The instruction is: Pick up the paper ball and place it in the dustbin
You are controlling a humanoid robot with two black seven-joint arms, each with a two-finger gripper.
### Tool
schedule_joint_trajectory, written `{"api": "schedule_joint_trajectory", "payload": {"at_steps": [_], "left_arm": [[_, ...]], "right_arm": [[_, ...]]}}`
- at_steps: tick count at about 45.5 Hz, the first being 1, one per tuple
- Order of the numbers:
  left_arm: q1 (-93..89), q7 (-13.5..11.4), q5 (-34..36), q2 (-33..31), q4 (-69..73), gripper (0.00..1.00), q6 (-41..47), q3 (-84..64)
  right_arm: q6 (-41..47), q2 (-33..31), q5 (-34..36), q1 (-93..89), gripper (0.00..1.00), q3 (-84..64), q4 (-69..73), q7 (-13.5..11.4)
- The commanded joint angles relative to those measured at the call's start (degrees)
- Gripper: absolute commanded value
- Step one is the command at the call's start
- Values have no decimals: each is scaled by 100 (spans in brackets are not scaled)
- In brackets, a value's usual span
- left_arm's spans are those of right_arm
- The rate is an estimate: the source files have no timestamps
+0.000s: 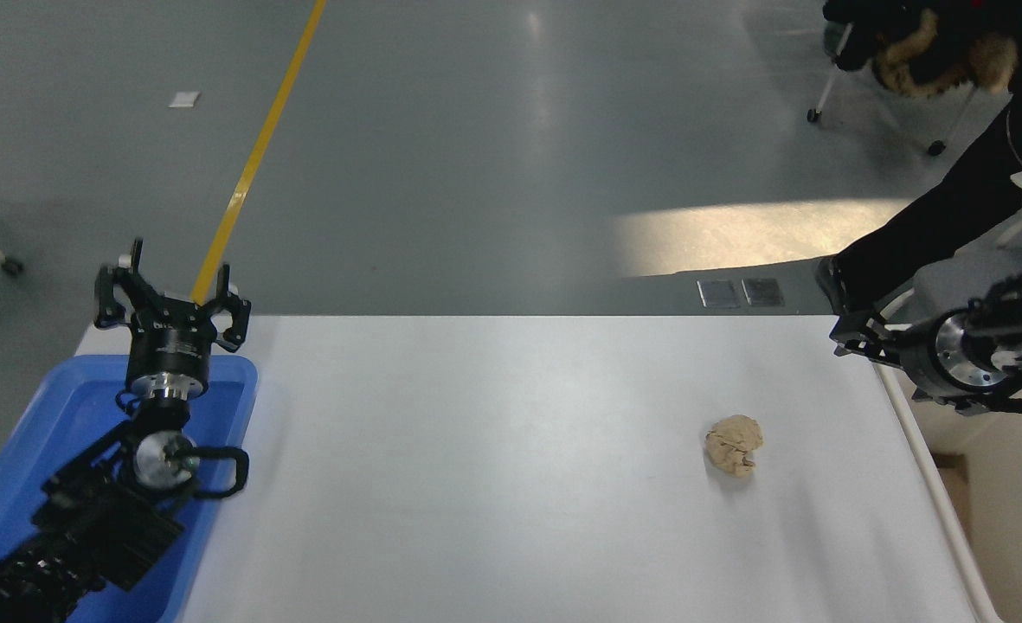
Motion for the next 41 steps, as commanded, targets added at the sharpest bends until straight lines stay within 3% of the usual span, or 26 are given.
{"api": "schedule_joint_trajectory", "payload": {"at_steps": [1, 16, 30, 41], "left_arm": [[8, 0, -17, 0, 8, 99, 1, -5], [8, -9, -17, 0, 8, 99, 1, -5], [8, 0, -17, 0, -1, 99, 1, -5], [8, -9, -17, 0, 8, 99, 1, -14]], "right_arm": [[493, 828, 9, 1321, 100, -258, 1084, 27], [1538, 960, 35, 2657, 100, -118, 1671, 45], [2971, 881, 667, 3958, 100, 67, 1671, 45], [3262, 890, 765, 4284, 100, 129, 1671, 45]]}}
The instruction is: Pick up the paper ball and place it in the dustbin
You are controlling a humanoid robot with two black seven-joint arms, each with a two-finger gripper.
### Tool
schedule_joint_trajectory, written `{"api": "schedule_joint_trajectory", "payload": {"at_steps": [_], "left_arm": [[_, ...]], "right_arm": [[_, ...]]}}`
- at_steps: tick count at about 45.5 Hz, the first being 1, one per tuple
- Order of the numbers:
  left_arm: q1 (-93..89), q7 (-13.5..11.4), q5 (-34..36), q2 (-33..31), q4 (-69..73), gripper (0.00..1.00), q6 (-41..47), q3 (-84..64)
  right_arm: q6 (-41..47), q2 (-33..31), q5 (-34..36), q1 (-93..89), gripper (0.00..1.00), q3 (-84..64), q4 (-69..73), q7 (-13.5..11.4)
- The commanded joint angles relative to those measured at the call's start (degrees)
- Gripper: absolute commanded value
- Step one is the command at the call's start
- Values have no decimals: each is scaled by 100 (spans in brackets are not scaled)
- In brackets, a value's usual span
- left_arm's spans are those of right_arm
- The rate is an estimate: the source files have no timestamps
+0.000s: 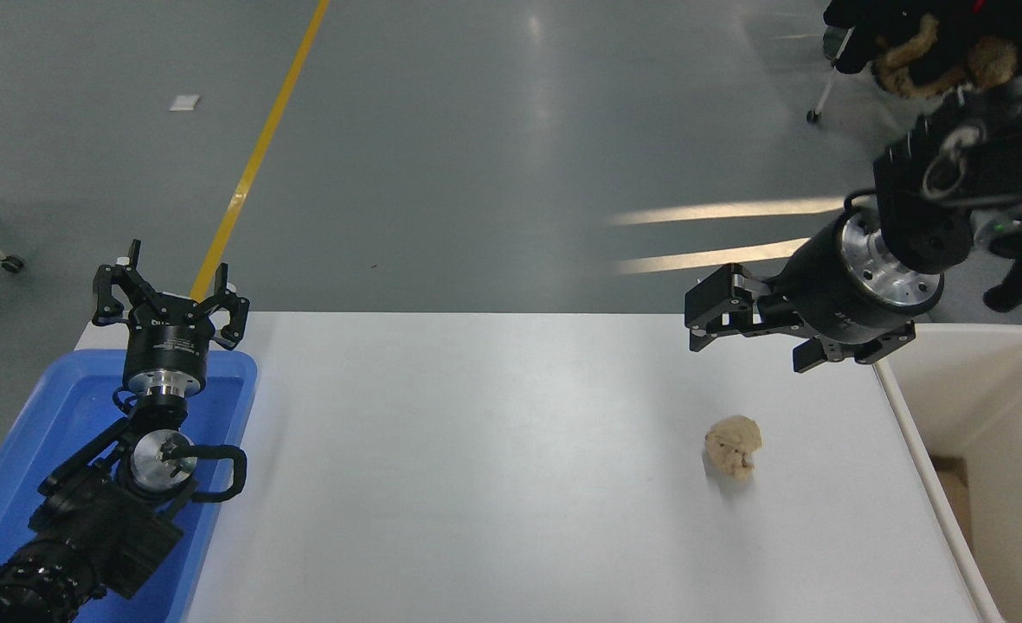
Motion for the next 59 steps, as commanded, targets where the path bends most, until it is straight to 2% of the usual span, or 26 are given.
{"api": "schedule_joint_trajectory", "payload": {"at_steps": [1, 10, 21, 31, 45, 59], "left_arm": [[0, 4, 8, 0, -2, 99, 8, 0], [0, -4, -1, 0, -2, 99, -1, 0], [0, -4, 8, 0, -2, 99, -1, -9], [0, 4, 8, 0, -2, 99, -1, -9], [0, -4, 8, 0, -2, 99, -1, -9], [0, -4, 8, 0, -2, 99, -1, 0]], "right_arm": [[491, 2, 181, 494, 100, 79, 38, 1], [210, 2, 155, -50, 100, 44, -57, -16], [-1318, 266, 172, -1526, 100, -26, -610, -60], [-2101, 494, 181, -3213, 100, -44, -1497, -60], [-2269, 538, 181, -5156, 100, 62, -3167, -60], [-2260, 688, 164, -6141, 100, 229, -4108, -69]]}}
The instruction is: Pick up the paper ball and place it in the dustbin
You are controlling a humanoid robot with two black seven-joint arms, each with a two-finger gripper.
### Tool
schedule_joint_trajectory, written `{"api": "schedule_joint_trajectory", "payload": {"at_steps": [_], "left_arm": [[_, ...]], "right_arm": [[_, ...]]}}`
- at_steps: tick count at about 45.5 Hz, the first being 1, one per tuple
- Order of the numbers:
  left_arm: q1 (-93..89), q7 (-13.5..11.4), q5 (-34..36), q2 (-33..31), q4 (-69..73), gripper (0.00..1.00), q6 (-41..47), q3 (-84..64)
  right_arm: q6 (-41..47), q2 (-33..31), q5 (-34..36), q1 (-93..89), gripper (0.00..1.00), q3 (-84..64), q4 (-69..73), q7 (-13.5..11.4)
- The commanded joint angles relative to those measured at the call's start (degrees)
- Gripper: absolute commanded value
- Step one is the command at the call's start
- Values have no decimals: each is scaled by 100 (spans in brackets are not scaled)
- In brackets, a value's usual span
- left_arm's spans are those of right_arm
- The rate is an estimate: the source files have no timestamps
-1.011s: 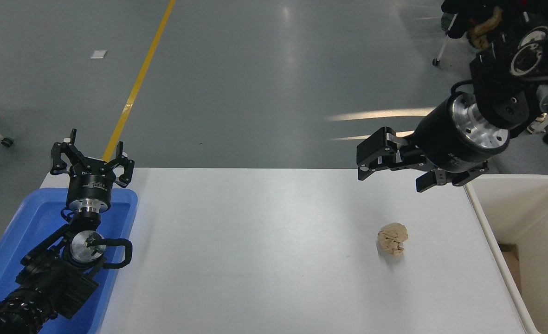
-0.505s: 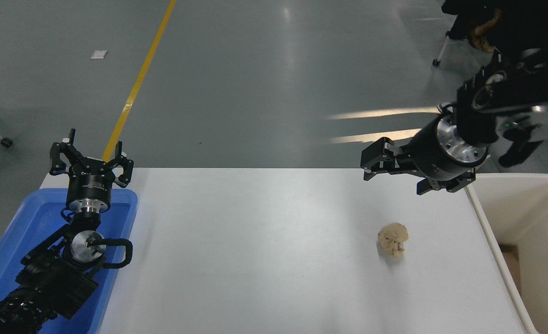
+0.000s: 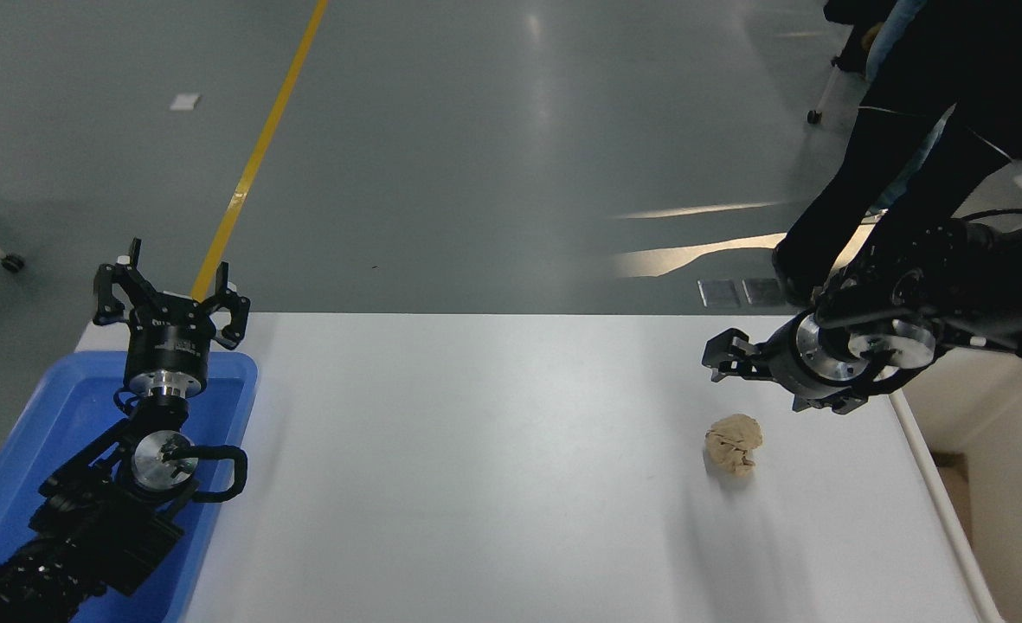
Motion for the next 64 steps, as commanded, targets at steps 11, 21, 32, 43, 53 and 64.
{"api": "schedule_joint_trajectory", "payload": {"at_steps": [11, 21, 32, 43, 53, 64], "left_arm": [[0, -2, 0, 0, -1, 99, -1, -2], [0, -2, 0, 0, -1, 99, -1, 7], [0, -2, -8, 0, -1, 99, -1, 7], [0, -2, 0, 0, -1, 99, -1, 7], [-9, -2, -8, 0, -1, 99, -1, 7], [-9, -2, 0, 0, 8, 99, -1, 7]], "right_arm": [[-54, 295, -37, -1509, 100, 332, -1420, -36], [-45, 374, -63, -1755, 100, 428, -1728, -62], [-45, 603, -125, -2160, 100, 446, -2299, -246], [-45, 752, -125, -2423, 99, 666, -2721, -290], [-1, 796, -116, -2485, 42, 666, -2801, -466], [34, 796, -81, -2450, 0, 666, -2783, -809]]}}
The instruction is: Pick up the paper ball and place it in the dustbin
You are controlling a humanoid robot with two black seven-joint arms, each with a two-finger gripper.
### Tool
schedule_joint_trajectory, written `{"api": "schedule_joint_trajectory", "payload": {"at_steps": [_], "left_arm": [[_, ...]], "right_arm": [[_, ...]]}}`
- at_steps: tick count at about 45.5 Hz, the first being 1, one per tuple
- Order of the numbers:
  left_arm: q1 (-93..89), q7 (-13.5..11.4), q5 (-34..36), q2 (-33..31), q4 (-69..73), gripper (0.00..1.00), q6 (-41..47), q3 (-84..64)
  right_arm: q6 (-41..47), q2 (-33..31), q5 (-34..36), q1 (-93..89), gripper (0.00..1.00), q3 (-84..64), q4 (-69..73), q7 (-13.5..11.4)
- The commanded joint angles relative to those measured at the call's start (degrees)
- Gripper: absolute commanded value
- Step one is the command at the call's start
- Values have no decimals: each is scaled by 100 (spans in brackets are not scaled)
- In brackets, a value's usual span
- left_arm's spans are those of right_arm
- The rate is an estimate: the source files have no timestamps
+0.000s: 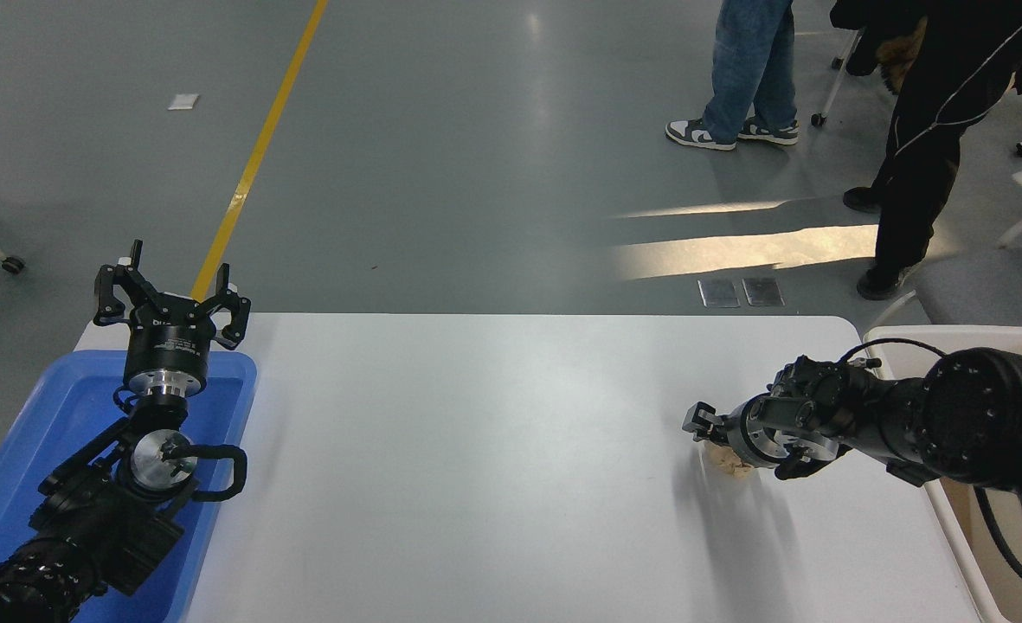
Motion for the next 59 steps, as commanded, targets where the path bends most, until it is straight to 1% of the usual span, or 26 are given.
{"api": "schedule_joint_trajectory", "payload": {"at_steps": [1, 9, 14, 23, 32, 37, 41, 44, 56, 59], "left_arm": [[-3, 1, 2, 0, 0, 99, 0, 0], [5, 9, 2, 0, 0, 99, 0, 0], [-3, 1, 2, 0, 0, 99, 0, 0], [-3, 1, 2, 0, 0, 99, 0, 0], [5, 9, 2, 0, 0, 99, 0, 0], [5, 9, 2, 0, 0, 99, 0, 0], [5, 1, 2, 0, 0, 99, 0, 0], [5, 1, 2, 0, 0, 99, 0, -9], [5, 1, 2, 0, 0, 99, 0, -9], [5, 1, 2, 0, 8, 99, 0, -9]], "right_arm": [[21, 23, 19, -6, 0, 16, -52, -244], [21, 23, 28, 134, 0, 51, 45, -244], [21, -144, 10, 433, 0, 87, 518, -244], [30, -925, -147, 1592, 0, 157, 2231, -236], [39, -1944, -596, 3383, 0, 122, 4559, -236], [284, -2376, -596, 4361, 0, 34, 5221, -236], [820, -2359, -561, 5020, 0, -264, 5283, -209], [1031, -2289, -543, 5530, 0, -414, 5458, -174], [1875, -2280, -517, 6893, 0, -476, 5969, -174], [2121, -2262, -386, 7218, 0, -476, 6056, -174]]}}
